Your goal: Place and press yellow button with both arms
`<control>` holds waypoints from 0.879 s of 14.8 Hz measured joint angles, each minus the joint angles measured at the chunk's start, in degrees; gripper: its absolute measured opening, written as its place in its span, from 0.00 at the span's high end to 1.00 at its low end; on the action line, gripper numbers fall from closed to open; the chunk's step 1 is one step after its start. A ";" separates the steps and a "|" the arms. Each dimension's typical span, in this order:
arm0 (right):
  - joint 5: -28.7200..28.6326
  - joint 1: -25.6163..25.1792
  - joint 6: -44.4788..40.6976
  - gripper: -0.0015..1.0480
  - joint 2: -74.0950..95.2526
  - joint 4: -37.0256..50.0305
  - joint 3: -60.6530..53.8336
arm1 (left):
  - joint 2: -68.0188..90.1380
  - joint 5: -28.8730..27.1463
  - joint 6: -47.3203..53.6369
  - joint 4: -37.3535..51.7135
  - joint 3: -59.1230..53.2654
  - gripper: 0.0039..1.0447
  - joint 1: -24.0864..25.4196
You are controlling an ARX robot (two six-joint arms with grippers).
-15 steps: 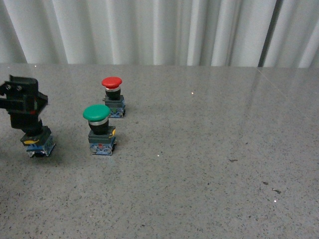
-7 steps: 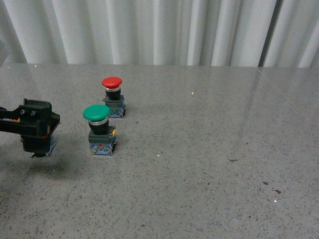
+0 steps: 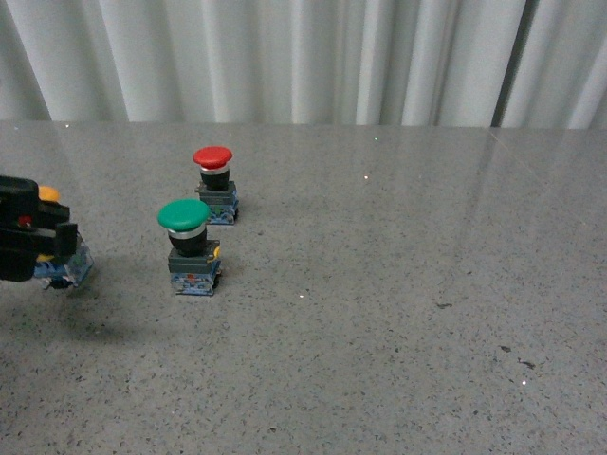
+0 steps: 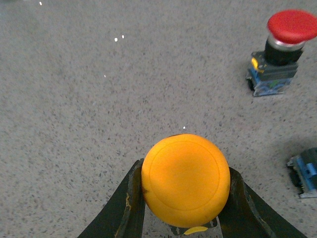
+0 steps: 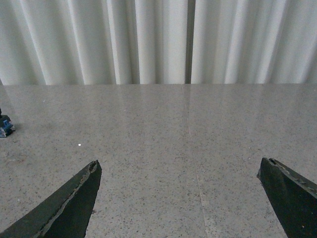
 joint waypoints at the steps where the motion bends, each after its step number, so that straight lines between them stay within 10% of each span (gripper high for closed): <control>1: 0.00 0.00 0.00 0.06 0.00 0.00 0.00 | -4.04 -0.81 0.28 -2.36 0.83 0.69 -1.51; 8: 0.00 0.00 0.00 0.06 0.00 0.00 0.00 | -1.31 -8.68 -4.15 -3.87 14.80 0.70 -22.97; 13: 0.00 0.00 0.00 0.06 0.00 0.00 0.00 | 12.39 -10.78 -10.99 -0.96 18.67 0.70 -26.73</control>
